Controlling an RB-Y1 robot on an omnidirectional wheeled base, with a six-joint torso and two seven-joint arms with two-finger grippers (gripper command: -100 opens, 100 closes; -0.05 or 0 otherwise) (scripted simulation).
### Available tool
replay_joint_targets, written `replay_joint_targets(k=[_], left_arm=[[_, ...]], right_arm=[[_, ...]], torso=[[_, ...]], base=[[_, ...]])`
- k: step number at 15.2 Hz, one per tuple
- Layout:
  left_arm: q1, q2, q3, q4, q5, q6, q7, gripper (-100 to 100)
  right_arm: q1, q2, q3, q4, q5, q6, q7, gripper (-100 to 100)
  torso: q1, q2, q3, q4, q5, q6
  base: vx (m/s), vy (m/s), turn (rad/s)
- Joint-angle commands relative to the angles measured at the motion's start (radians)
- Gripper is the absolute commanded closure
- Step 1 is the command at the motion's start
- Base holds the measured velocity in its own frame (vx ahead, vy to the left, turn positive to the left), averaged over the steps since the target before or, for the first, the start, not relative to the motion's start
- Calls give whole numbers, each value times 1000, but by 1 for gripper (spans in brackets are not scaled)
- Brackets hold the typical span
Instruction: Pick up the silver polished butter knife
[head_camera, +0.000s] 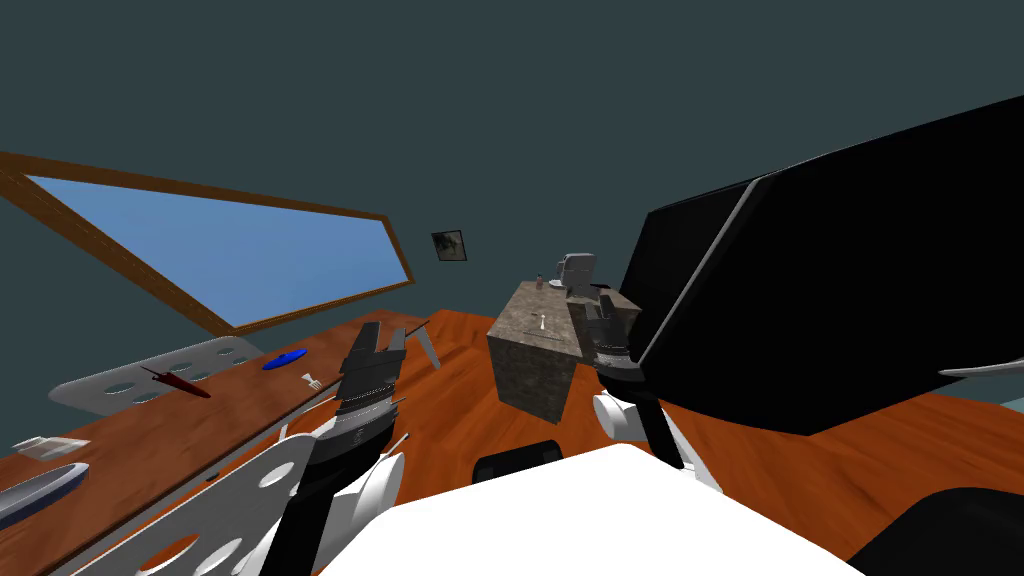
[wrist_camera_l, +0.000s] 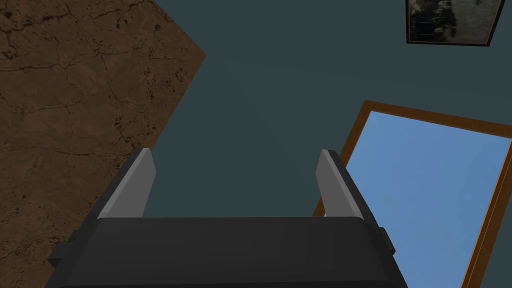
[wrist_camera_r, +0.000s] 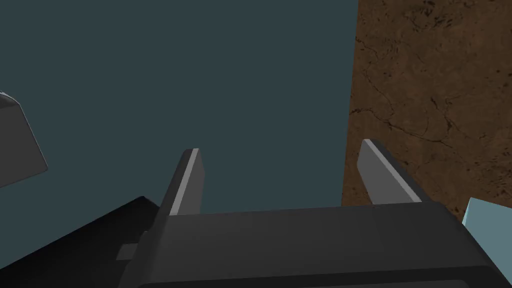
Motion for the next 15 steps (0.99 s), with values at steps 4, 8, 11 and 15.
replay_joint_targets(k=[4, 8, 11, 15], left_arm=[[0, 0, 0, 0, 0, 0, 0, 0], [0, 0, 0, 0, 0, 0, 0, 0], [0, 0, 0, 0, 0, 0, 0, 0], [0, 0, 0, 0, 0, 0, 0, 0]], right_arm=[[-3, -95, 7, 29, 14, 0, 0, -100], [-5, -163, 15, 60, 28, 0, -1, -100], [-9, -236, 25, 100, 47, 0, -2, -100], [-13, -312, 39, 149, 70, 0, -3, -100]], torso=[[-1, 0, 0, 0, 0, 0], [-2, -1, 0, 0, 0, 0], [-2, -1, 0, 0, 0, 0], [-2, -1, 0, 0, 0, 0]], base=[[2, -7, 49], [7, -14, 70], [4, -14, 84], [6, -14, 98]])
